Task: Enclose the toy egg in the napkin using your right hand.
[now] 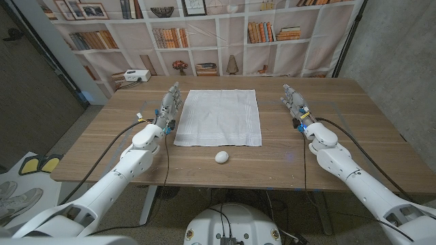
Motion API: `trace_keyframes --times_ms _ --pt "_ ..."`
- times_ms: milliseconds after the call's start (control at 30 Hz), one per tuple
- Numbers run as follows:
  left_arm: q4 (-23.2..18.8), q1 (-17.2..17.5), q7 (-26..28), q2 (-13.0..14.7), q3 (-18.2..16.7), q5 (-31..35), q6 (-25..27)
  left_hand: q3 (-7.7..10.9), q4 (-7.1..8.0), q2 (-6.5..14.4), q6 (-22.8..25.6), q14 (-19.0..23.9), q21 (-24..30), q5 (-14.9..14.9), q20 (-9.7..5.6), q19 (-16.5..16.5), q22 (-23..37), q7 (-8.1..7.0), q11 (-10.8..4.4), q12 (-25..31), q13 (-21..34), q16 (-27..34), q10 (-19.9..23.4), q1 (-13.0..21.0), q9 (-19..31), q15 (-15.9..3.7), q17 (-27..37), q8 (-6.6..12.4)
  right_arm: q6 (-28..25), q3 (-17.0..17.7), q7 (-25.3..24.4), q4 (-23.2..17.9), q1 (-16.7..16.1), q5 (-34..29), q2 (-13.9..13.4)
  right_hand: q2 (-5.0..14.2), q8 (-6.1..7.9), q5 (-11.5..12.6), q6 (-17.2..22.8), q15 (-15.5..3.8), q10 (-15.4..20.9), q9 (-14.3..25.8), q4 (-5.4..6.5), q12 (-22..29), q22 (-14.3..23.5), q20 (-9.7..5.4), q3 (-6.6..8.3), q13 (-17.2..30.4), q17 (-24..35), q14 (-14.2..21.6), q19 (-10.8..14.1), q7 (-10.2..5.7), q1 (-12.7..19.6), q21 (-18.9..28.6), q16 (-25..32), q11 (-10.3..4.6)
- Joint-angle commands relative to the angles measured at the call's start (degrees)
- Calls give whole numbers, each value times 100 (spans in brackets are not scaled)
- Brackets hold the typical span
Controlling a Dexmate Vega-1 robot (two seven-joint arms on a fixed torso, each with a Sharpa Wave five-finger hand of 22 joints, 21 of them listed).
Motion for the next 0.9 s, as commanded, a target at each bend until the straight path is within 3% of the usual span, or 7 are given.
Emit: trace_keyframes --times_ms 33,100,133,200,267,400,900 --pt "-38 142 -408 -197 -318 301 23 98 -141 119 -332 455 216 -53 5 333 91 0 177 162 116 -27 290 170 16 106 66 60 -137 202 37 -285 -219 -363 -19 -40 9 28 -17 8 355 16 -94 107 35 64 -25 114 202 235 137 -18 80 51 121 188" --pt "-31 159 -474 -253 -373 304 22 111 -201 117 -352 -353 -41 -69 62 -307 69 -62 18 -46 78 -429 -85 205 13 76 28 20 -80 211 77 -298 -227 -463 -30 -92 27 16 103 70 -11 13 -103 -82 6 213 -66 90 154 -322 -242 -75 81 -132 -148 40" --pt "-29 164 -503 -272 -394 316 24 107 -205 114 -349 -518 -102 -69 55 -446 61 -73 9 -73 68 -481 -118 199 13 57 22 17 -43 217 62 -312 -237 -523 -27 -97 20 13 113 20 -85 13 -102 -119 -1 272 -76 81 132 -452 -322 -84 82 -174 -218 23" --pt "-10 167 -576 -311 -432 338 3 104 -206 111 -354 -547 -121 -69 65 -488 57 -79 -3 -97 64 -485 -164 195 12 56 21 14 -8 217 36 -380 -261 -666 -69 -129 43 6 208 -9 -64 12 -103 -120 -10 464 -100 67 102 -462 -398 -121 73 -219 -247 -36" --pt "-23 176 -622 -330 -465 361 24 101 -204 113 -398 -599 -156 -69 65 -573 55 -76 8 -117 60 -492 -206 188 13 42 19 -2 -28 216 -38 -499 -301 -814 -128 -150 62 1 288 -2 -21 11 -103 -110 -15 527 -116 57 83 -428 -433 -144 65 -242 -249 -117" --pt "-42 197 -695 -383 -525 389 39 97 -199 114 -342 -552 -152 -68 96 -562 55 -38 31 -118 58 -462 -197 176 14 28 19 21 -86 196 -236 -755 -389 -1134 -246 -158 76 -3 371 31 72 10 -100 -87 -19 470 -130 43 61 -334 -456 -150 61 -261 -230 -155" --pt "-300 287 -887 -384 -591 502 254 91 -196 120 -147 -450 -108 -62 200 -442 54 40 104 -83 51 -413 -73 156 16 13 14 76 -344 -12 -548 -1732 -686 -2181 -882 -131 95 -6 512 47 235 10 -82 -49 -19 360 -141 28 40 -295 -450 -111 53 -269 -237 -55"
